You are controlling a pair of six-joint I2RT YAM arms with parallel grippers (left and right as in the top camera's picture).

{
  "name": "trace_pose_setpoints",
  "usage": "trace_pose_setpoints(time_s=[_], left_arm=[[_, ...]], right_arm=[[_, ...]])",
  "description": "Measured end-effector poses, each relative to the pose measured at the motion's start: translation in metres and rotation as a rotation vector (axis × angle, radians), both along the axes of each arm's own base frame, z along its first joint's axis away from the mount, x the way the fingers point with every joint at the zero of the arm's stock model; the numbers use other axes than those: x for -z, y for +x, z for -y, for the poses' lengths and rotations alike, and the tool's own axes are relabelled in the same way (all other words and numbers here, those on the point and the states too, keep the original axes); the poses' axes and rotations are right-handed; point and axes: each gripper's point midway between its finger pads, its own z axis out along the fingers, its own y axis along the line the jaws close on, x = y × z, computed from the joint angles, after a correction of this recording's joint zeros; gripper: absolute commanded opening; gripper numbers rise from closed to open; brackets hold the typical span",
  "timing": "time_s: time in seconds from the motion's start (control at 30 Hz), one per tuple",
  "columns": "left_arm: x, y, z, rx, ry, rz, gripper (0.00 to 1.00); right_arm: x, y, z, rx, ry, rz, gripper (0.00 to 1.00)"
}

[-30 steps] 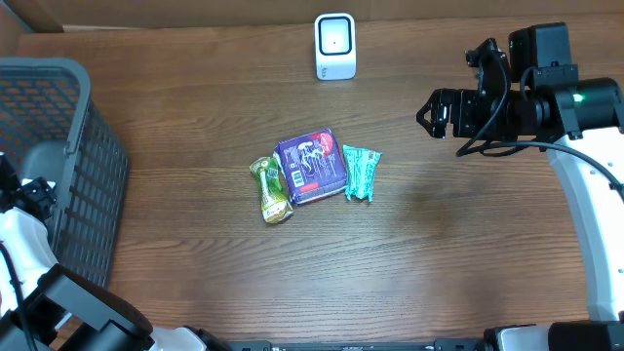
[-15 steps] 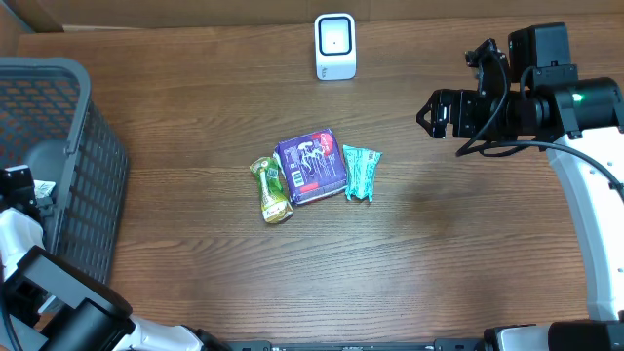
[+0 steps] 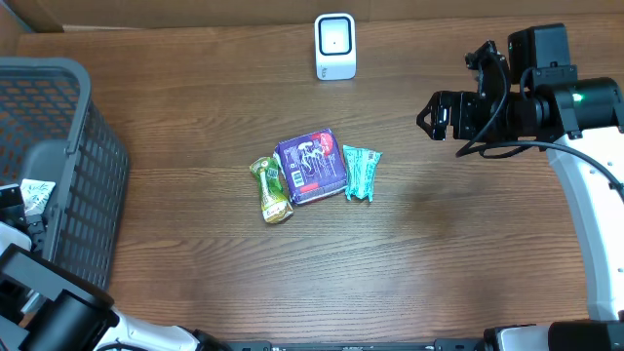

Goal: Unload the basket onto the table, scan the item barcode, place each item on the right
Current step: 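Reach into the basket and grasp the white Pantene tube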

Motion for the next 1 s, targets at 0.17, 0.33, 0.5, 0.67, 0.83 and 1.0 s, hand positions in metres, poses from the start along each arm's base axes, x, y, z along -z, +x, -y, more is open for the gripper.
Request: trace_pose_setpoints(time_s=[0.17, 0.33, 0.5, 0.67, 0.83, 1.0], left_arm=[[0.003, 0.001, -0.003, 0.008, 0.008, -0.005, 0.68], [0.008, 0.003, -0.004, 0.011, 0.0, -0.007, 0.57], [0.012, 0.008, -0.002, 0.021, -0.011, 0.003, 0.21], [0.011, 0.016, 0.001, 0.041, 0.001, -0.011, 0.11], [0.006, 0.022, 0.005, 0.028, 0.016, -0.016, 0.08], [-0.009, 0.033, 0.016, -0.004, 0.011, 0.042, 0.04]], right_arm=[[0.0, 0.0, 0.0, 0.0, 0.0, 0.001, 1.0], [0.0, 0.001, 0.0, 0.0, 0.0, 0.002, 1.0], [-0.002, 0.003, 0.0, 0.001, 0.002, 0.014, 1.0], [-0.004, 0.008, -0.001, 0.0, 0.005, 0.041, 1.0], [-0.005, 0.01, -0.001, 0.0, 0.006, 0.047, 1.0], [-0.005, 0.01, -0.001, 0.0, 0.006, 0.049, 1.0]])
